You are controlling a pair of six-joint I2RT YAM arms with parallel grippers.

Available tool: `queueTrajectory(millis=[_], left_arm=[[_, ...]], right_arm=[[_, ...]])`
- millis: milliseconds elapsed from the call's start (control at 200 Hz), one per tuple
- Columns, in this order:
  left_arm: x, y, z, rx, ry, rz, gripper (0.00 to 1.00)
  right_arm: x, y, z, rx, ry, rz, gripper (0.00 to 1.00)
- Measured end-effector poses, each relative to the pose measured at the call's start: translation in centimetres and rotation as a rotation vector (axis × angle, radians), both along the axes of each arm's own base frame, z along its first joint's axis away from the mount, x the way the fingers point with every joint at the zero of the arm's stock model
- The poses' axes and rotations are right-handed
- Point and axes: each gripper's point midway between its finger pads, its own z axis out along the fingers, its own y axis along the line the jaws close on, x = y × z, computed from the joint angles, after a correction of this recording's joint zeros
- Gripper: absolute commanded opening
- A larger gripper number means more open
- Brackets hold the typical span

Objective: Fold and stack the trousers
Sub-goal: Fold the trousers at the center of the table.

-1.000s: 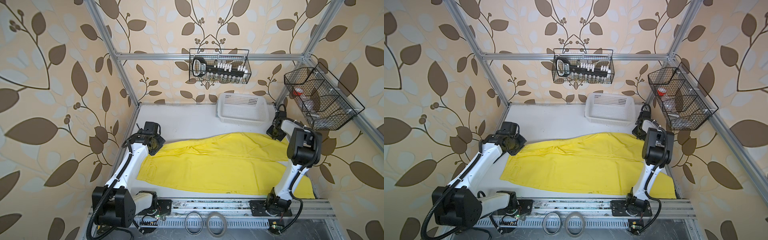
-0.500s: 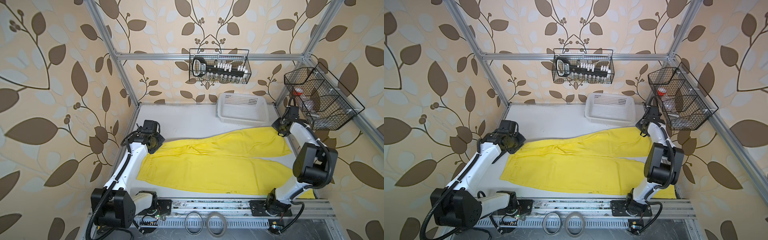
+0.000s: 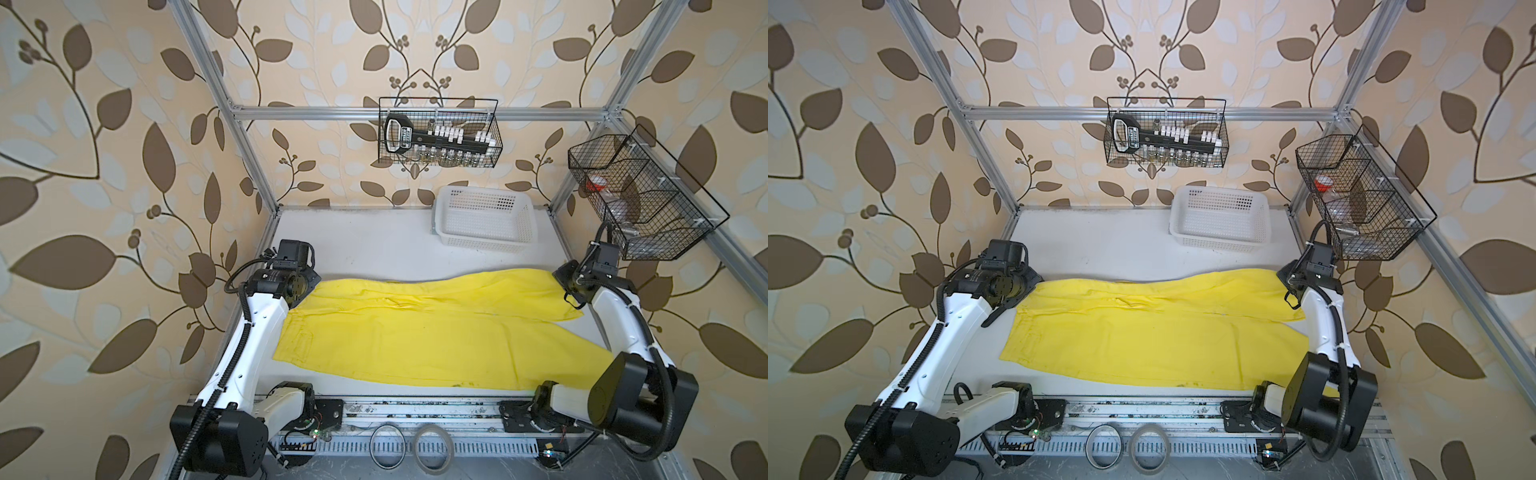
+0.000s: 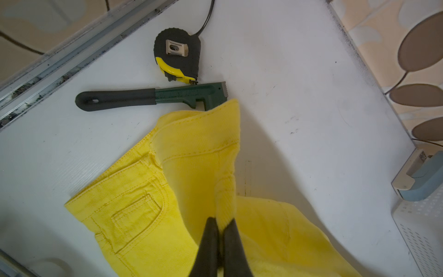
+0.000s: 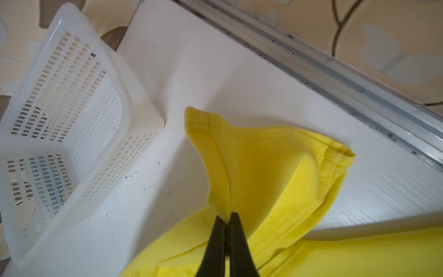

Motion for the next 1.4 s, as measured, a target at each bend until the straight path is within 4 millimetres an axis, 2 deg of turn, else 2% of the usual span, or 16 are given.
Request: queueTrajectory(millis=[165,360,450,525,620,780,875,1055,1220,1399], left_arm=[[-0.7,0.2,0.5,0.004,-0.009,0.006,0.00],[-1.5,-0.6,0.7,-0.040,-0.023,-0.017,0.00],[-2.3,-0.9,0.1,-0.057,-0.021,-0.027,0.00],[-3.2,-1.5,-1.3,-0.087,0.005,-0.041,0.00],[-4.3,-2.5,-3.9,-0.130,0.072,-0.059,0.00],[-5.5,-4.5,-6.4,-0.157,0.146,-0.117,0.00],[-6.0,-5.1,-7.8,-0.168,0.173,-0.135,0.00],[-7.5,-5.3,-12.2,-0.178,0.294,-0.111,0.00],[-7.5,-5.7,-14.5,-0.175,0.362,-0.106,0.00],[-6.7,-5.9,-16.0,-0.168,0.395,-0.105,0.00]], right_arm=[[-4.4,-0.8,1.5,-0.032,-0.024,-0.131,0.00],[-8.9,-1.2,4.1,-0.080,-0.085,-0.295,0.00],[-10.7,-1.0,4.9,-0.090,-0.102,-0.347,0.00],[-11.6,-0.4,4.7,-0.080,-0.104,-0.364,0.00],[-12.2,1.1,2.4,-0.043,-0.079,-0.348,0.00],[-14.8,4.5,-4.0,0.025,0.042,-0.284,0.00],[-16.1,5.2,-6.5,0.048,0.094,-0.287,0.00],[-17.3,6.0,-11.0,0.085,0.211,-0.284,0.00],[-16.9,7.1,-13.7,0.102,0.283,-0.241,0.00],[-14.0,6.7,-14.0,0.071,0.244,-0.232,0.00]])
